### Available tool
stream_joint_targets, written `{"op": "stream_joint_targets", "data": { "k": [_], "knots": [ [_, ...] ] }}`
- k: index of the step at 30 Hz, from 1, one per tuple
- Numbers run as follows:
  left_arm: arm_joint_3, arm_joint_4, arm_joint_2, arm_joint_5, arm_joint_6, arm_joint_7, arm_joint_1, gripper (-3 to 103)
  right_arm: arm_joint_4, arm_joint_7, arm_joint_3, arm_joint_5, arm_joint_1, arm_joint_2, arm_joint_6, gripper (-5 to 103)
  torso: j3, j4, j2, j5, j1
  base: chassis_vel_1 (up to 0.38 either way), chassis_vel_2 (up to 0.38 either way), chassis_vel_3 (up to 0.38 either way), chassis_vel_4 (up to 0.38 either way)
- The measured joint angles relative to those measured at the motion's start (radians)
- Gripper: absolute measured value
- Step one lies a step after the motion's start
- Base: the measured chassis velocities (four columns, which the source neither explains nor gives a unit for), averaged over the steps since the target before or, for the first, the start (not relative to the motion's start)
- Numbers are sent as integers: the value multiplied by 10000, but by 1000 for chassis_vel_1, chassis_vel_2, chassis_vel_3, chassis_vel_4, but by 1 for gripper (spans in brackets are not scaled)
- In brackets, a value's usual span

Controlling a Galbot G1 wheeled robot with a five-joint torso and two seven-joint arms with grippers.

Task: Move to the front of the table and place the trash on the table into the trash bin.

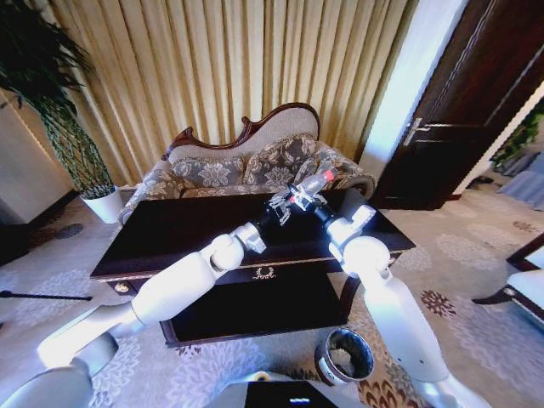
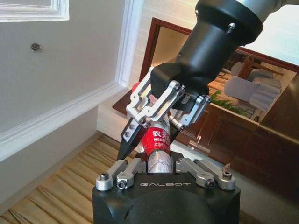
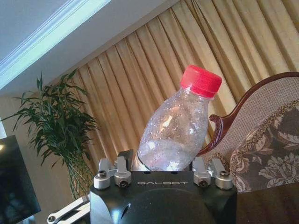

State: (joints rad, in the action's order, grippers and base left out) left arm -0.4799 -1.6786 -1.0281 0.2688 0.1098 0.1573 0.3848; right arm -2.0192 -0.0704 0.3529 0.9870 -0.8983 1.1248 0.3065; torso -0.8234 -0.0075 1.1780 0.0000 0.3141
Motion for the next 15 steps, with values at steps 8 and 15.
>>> {"op": "stream_joint_targets", "data": {
  "k": [8,15],
  "knots": [
    [-34,-70,35,-18,-14,152,32,23,-22,17,43,3,-42,-14,-42,40,0,0,1,0,0,0,0,0,0],
    [-151,-269,91,-118,-309,382,104,26,30,78,56,-12,-105,-15,-98,26,0,0,0,0,0,0,0,0,0]
  ]
}}
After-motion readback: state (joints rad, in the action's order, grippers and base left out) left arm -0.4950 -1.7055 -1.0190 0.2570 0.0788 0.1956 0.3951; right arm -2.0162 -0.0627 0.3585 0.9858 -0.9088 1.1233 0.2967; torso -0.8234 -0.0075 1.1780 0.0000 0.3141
